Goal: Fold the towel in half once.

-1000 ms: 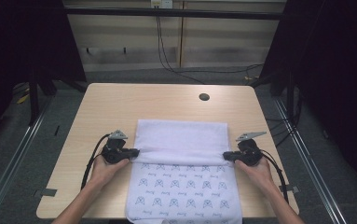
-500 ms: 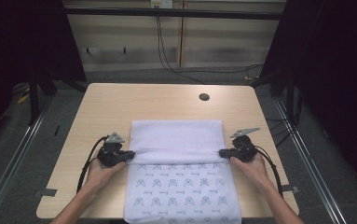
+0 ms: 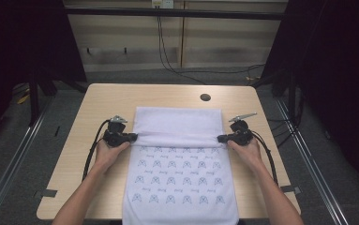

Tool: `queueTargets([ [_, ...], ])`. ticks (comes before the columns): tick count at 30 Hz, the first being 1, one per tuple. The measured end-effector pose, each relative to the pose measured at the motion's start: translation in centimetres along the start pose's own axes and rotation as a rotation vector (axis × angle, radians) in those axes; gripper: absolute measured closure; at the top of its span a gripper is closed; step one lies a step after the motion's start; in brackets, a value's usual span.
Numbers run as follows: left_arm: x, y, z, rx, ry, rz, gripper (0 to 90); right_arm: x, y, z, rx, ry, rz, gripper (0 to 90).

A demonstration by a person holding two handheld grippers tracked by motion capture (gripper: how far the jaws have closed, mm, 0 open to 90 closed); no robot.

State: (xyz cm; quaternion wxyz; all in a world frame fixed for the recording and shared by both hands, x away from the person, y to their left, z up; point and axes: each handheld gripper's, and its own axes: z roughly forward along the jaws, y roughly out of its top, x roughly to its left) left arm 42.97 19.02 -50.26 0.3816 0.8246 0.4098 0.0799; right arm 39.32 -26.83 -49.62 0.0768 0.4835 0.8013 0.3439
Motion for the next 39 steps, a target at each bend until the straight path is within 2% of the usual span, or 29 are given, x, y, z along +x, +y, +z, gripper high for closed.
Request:
queueTargets([
  [2, 0.4, 0.7, 0.6, -0.006, 0.016, -0.014, 87.7, -0.8, 0.7, 0.6, -0.016, -0.007, 0.022, 86.2],
  [4, 0.8, 1.3, 1.3, -0.012, 0.031, -0.032, 87.7, -1.7, 1.4, 1.0, -0.024, -0.005, 0.068, 86.1],
  [6, 0.7, 1.9, 1.9, -0.023, 0.061, -0.033, 87.7, -2.0, 2.1, 1.4, -0.026, -0.045, 0.060, 86.1],
  [9, 0.9, 2.5, 2.2, -0.008, 0.071, -0.034, 87.6, -2.3, 2.6, 2.0, -0.050, -0.072, 0.094, 86.1],
  [11, 1.3, 2.6, 1.9, -0.003, 0.032, -0.045, 87.6, -2.2, 2.7, 1.9, -0.051, -0.083, 0.088, 86.2],
  [13, 1.3, 2.6, 1.0, -0.058, -0.011, -0.068, 87.6, -2.1, 2.9, 1.2, -0.085, -0.061, 0.079, 86.2],
  [14, 1.5, 2.8, 0.3, -0.091, -0.046, -0.072, 87.6, -2.2, 3.0, 0.6, -0.111, -0.051, 0.076, 86.2],
  [17, 1.2, 3.7, -2.3, -0.187, -0.116, -0.076, 87.6, -2.6, 3.9, -2.0, -0.202, -0.012, 0.081, 86.3],
  [18, 0.8, 4.0, -3.2, -0.202, -0.123, -0.060, 87.6, -2.6, 4.3, -3.1, -0.235, -0.004, 0.082, 86.3],
  [19, 0.3, 4.3, -4.2, -0.215, -0.128, -0.026, 87.6, -2.5, 4.7, -4.2, -0.269, 0.007, 0.066, 86.3],
  [21, -0.8, 4.8, -6.2, -0.242, -0.141, 0.008, 87.6, -1.9, 5.5, -6.5, -0.319, 0.013, 0.038, 86.3],
  [24, -2.3, 4.9, -8.8, -0.259, -0.150, 0.038, 87.6, -0.6, 6.0, -9.7, -0.377, 0.033, -0.018, 86.3],
  [27, -3.6, 4.3, -10.7, -0.264, -0.169, 0.050, 87.6, 0.9, 5.4, -12.1, -0.377, 0.039, -0.068, 86.3],
  [29, -4.6, 3.8, -11.7, -0.272, -0.190, 0.090, 87.6, 1.9, 4.6, -13.3, -0.375, 0.047, -0.096, 86.3],
  [31, -5.5, 4.0, -13.0, -0.280, -0.174, 0.141, 87.6, 2.7, 4.0, -14.5, -0.372, 0.055, -0.123, 86.3],
  [32, -6.0, 4.2, -13.8, -0.302, -0.185, 0.145, 87.6, 3.1, 3.9, -15.2, -0.366, 0.048, -0.145, 86.3],
  [34, -6.6, 4.6, -15.6, -0.355, -0.218, 0.140, 87.6, 3.8, 3.7, -16.7, -0.390, 0.064, -0.163, 86.3],
  [36, -7.4, 4.5, -16.6, -0.348, -0.193, 0.179, 87.6, 4.5, 3.5, -17.8, -0.392, 0.065, -0.187, 86.3],
  [39, -8.1, 3.0, -16.8, -0.303, -0.183, 0.203, 87.6, 5.4, 2.2, -18.3, -0.370, 0.081, -0.216, 86.3],
])
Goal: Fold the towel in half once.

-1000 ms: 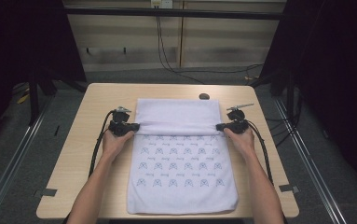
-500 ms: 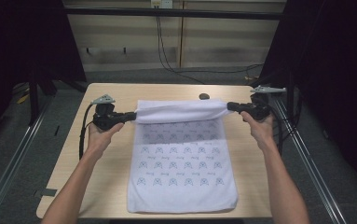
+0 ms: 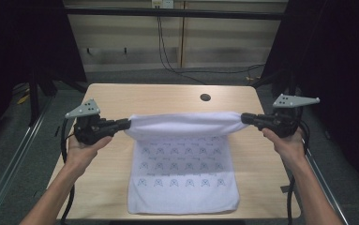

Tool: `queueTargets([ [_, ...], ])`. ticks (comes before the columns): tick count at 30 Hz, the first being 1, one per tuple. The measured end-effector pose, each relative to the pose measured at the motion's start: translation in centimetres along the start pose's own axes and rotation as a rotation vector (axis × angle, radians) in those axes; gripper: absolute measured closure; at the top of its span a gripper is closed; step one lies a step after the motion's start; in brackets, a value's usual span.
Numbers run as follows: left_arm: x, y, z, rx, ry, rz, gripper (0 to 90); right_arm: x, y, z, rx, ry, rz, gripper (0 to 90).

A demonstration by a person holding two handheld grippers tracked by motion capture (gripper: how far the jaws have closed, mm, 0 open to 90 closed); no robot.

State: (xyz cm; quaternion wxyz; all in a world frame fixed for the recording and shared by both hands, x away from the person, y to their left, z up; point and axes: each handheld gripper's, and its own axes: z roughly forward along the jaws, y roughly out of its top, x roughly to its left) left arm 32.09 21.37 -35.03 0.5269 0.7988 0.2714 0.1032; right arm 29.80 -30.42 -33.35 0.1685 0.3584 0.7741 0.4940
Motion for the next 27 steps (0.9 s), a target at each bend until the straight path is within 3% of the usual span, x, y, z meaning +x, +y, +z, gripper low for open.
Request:
queueTargets([
  [2, -0.8, -1.4, -0.1, 0.005, 0.034, 0.019, 87.6, 0.9, -1.1, -0.2, 0.020, 0.021, -0.007, 86.3],
  [5, -1.7, -3.1, -0.3, 0.008, 0.006, -0.002, 87.7, 2.2, -2.7, -0.5, 0.052, 0.033, -0.023, 86.2],
  [8, -2.4, -4.9, -0.5, 0.010, -0.024, -0.024, 87.6, 2.7, -4.1, -1.1, 0.035, 0.054, 0.006, 86.2],
  [9, -2.6, -5.5, -0.5, 0.024, -0.021, -0.012, 87.6, 2.9, -4.7, -1.1, 0.045, 0.063, 0.009, 86.2],
  [14, -2.7, -9.4, 0.3, 0.106, -0.052, -0.057, 87.2, 4.7, -8.7, -0.4, 0.125, 0.113, 0.014, 86.0],
  [18, -3.5, -12.2, 1.0, 0.178, -0.097, -0.050, 86.3, 5.6, -12.2, 0.5, 0.235, 0.144, 0.026, 85.5],
  [20, -3.8, -13.0, 1.1, 0.216, -0.119, -0.031, 86.3, 6.0, -13.6, 0.6, 0.270, 0.172, 0.033, 84.5],
  [22, -4.2, -13.4, 1.1, 0.264, -0.138, -0.006, 85.3, 6.5, -14.7, 0.4, 0.270, 0.206, 0.030, 83.3],
  [24, -4.6, -13.9, 0.9, 0.275, -0.157, -0.005, 84.5, 6.8, -15.4, 0.3, 0.298, 0.209, 0.019, 81.3],
  [26, -4.9, -14.6, 0.8, 0.288, -0.171, -0.002, 83.9, 7.1, -16.0, 0.1, 0.323, 0.255, 0.017, 78.4],
  [27, -5.0, -14.9, 0.8, 0.307, -0.169, 0.003, 83.4, 7.2, -16.3, 0.0, 0.345, 0.248, 0.005, 77.5],
])
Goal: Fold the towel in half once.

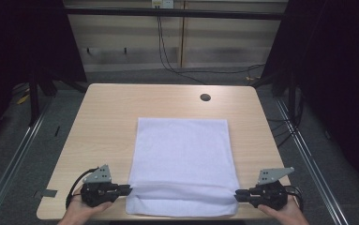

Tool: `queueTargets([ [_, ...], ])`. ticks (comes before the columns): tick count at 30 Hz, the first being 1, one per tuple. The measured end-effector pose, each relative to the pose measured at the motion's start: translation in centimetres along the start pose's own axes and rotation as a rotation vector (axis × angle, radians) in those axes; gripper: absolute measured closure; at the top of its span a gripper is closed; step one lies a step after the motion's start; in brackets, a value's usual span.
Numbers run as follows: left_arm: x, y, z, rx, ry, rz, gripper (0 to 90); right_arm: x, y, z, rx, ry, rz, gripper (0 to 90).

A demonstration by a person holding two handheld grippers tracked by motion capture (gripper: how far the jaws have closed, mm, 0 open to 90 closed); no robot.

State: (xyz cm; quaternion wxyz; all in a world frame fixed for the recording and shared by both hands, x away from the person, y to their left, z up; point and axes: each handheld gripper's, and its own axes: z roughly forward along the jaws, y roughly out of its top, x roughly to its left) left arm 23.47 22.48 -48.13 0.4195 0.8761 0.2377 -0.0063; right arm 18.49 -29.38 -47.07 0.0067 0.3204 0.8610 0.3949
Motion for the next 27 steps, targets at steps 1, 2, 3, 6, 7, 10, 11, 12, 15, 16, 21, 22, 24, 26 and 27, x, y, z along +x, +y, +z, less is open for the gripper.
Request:
queueTargets([
  [1, -0.2, -0.2, 0.0, 0.020, 0.011, 0.011, 83.4, 0.1, -0.3, 0.1, 0.007, 0.026, 0.002, 77.3],
  [2, -0.4, -0.3, -0.1, 0.029, -0.006, 0.023, 82.9, 0.2, -0.5, 0.0, 0.018, 0.057, 0.004, 76.1],
  [3, -0.7, -0.5, -0.3, 0.026, -0.014, 0.023, 80.8, 0.4, -0.8, 0.0, 0.025, 0.083, 0.017, 74.4],
  [6, -0.9, -0.8, -1.3, -0.011, -0.070, 0.015, 74.7, 1.3, -1.1, -0.5, 0.009, 0.093, 0.021, 72.1],
  [7, -0.7, -0.8, -1.7, -0.032, -0.075, 0.005, 73.8, 1.3, -1.1, -0.7, -0.020, 0.083, 0.030, 71.2],
  [10, 0.7, -0.2, -2.1, -0.108, -0.040, -0.050, 72.4, 0.7, -0.4, -1.1, -0.105, 0.015, 0.055, 66.7],
  [11, 1.5, 0.2, -2.0, -0.145, -0.025, -0.074, 73.2, 0.4, -0.1, -1.2, -0.138, -0.012, 0.076, 66.0],
  [12, 2.3, 0.6, -1.7, -0.164, -0.004, -0.099, 73.3, 0.0, 0.2, -1.2, -0.170, -0.026, 0.083, 65.3],
  [15, 4.8, 2.0, -1.0, -0.181, 0.044, -0.153, 72.8, -1.4, 1.5, -1.0, -0.220, -0.099, 0.117, 64.7],
  [16, 5.6, 2.5, -0.6, -0.179, 0.055, -0.169, 72.5, -1.8, 2.1, -0.7, -0.234, -0.114, 0.123, 64.9],
  [21, 8.0, 4.4, 2.5, -0.070, 0.133, -0.135, 68.7, -4.8, 4.8, 2.4, -0.188, -0.131, 0.158, 60.8],
  [22, 8.3, 4.4, 3.1, -0.071, 0.141, -0.142, 70.1, -5.1, 5.3, 3.0, -0.174, -0.147, 0.152, 60.7],
  [24, 9.0, 4.9, 4.1, -0.030, 0.135, -0.140, 69.6, -5.6, 6.2, 4.1, -0.154, -0.135, 0.141, 60.6],
  [26, 9.8, 5.4, 4.4, -0.053, 0.133, -0.168, 67.9, -5.9, 7.3, 5.1, -0.116, -0.136, 0.095, 60.9],
  [27, 10.3, 5.6, 4.7, -0.051, 0.141, -0.181, 66.7, -6.1, 7.7, 5.7, -0.084, -0.133, 0.075, 59.8],
])
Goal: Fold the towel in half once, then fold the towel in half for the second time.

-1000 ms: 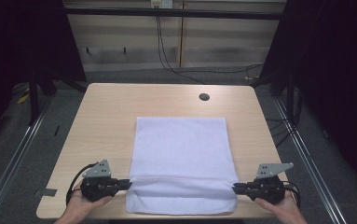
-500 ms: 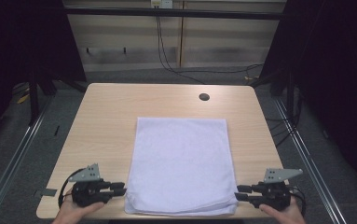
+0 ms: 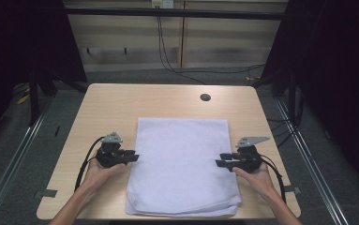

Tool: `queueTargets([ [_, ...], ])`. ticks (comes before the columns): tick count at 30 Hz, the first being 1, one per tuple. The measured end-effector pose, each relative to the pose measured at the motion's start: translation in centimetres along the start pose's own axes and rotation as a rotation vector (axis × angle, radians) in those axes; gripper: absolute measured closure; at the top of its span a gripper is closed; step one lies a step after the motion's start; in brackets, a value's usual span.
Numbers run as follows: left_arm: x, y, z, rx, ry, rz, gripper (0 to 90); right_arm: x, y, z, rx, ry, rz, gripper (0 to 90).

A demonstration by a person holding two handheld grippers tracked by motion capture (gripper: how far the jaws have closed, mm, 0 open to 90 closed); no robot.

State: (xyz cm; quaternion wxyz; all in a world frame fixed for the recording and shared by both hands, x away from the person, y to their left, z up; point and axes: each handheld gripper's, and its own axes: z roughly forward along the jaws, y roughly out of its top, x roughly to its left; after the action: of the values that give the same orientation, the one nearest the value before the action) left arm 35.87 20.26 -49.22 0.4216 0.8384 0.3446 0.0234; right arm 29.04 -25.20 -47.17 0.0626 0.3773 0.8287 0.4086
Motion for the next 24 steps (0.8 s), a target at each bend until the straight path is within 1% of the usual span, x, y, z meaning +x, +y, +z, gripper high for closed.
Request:
queueTargets([
  [1, 0.2, 0.2, 0.4, -0.005, 0.026, 0.005, 66.3, 0.0, 0.3, 0.7, 0.028, -0.025, -0.004, 57.3],
  [2, 0.3, 0.3, 0.8, -0.010, 0.046, 0.026, 67.5, -0.2, 0.5, 1.3, 0.045, -0.021, -0.021, 57.2],
  [3, 0.4, 0.6, 1.3, 0.006, 0.041, 0.019, 68.6, -0.4, 0.6, 1.9, 0.054, -0.032, -0.030, 56.2],
  [4, 0.5, 0.8, 1.8, 0.011, 0.034, 0.007, 68.2, -0.7, 0.7, 2.4, 0.058, -0.034, -0.028, 56.0],
  [5, 0.3, 0.9, 2.2, 0.016, 0.031, 0.019, 68.1, -1.1, 0.7, 2.8, 0.071, -0.041, -0.023, 55.7],
  [6, 0.1, 1.1, 2.6, 0.020, 0.036, 0.025, 68.2, -1.6, 0.6, 3.3, 0.076, -0.057, -0.019, 55.7],
  [7, -0.2, 1.2, 2.9, 0.021, 0.050, 0.026, 68.7, -2.0, 0.6, 3.6, 0.081, -0.064, -0.001, 56.0],
  [8, -0.4, 1.3, 3.1, 0.025, 0.056, 0.039, 69.2, -2.4, 0.6, 3.7, 0.076, -0.055, 0.007, 58.7],
  [10, -0.5, 1.3, 3.1, 0.029, 0.065, 0.068, 69.6, -2.7, 0.8, 3.6, 0.066, -0.085, 0.005, 60.5],
  [11, -0.3, 1.2, 3.1, 0.029, 0.049, 0.054, 69.7, -2.9, 0.7, 3.7, 0.078, -0.084, 0.007, 61.1],
  [12, -0.1, 1.2, 3.0, 0.031, 0.035, 0.040, 70.7, -3.0, 0.6, 3.7, 0.074, -0.085, 0.007, 62.2],
  [13, 0.2, 1.1, 2.8, 0.035, 0.012, 0.017, 73.5, -3.0, 0.4, 3.6, 0.065, -0.079, 0.017, 62.5],
  [15, 0.6, 0.7, 2.4, 0.036, -0.035, -0.008, 77.6, -2.9, 0.4, 3.6, 0.067, -0.084, 0.032, 61.1],
  [16, 0.6, 0.3, 2.2, 0.031, -0.061, -0.025, 78.2, -2.7, 0.4, 3.6, 0.071, -0.077, 0.040, 60.1],
  [17, 0.6, -0.1, 1.9, 0.026, -0.060, -0.016, 79.8, -2.5, 0.3, 3.5, 0.075, -0.067, 0.044, 60.4],
  [18, 0.4, -0.3, 1.6, 0.030, -0.057, -0.004, 80.9, -2.3, 0.2, 3.4, 0.079, -0.064, 0.035, 60.7],
  [19, 0.1, -0.5, 1.4, 0.034, -0.053, 0.004, 81.1, -2.1, 0.0, 3.3, 0.073, -0.051, 0.038, 61.1],
  [20, -0.2, -0.6, 1.2, 0.042, -0.033, 0.022, 81.2, -2.0, -0.3, 3.2, 0.065, -0.033, 0.053, 62.2],
  [22, -0.8, -1.1, 0.8, 0.038, -0.029, 0.023, 81.3, -1.1, -0.6, 3.1, 0.070, -0.055, 0.010, 62.2],
  [23, -1.0, -1.4, 0.7, 0.032, -0.025, 0.015, 82.1, -0.6, -0.8, 3.0, 0.078, -0.063, 0.008, 62.1],
  [24, -1.2, -1.5, 0.6, 0.033, -0.026, 0.006, 83.1, -0.3, -0.9, 2.9, 0.076, -0.070, -0.008, 62.0],
])
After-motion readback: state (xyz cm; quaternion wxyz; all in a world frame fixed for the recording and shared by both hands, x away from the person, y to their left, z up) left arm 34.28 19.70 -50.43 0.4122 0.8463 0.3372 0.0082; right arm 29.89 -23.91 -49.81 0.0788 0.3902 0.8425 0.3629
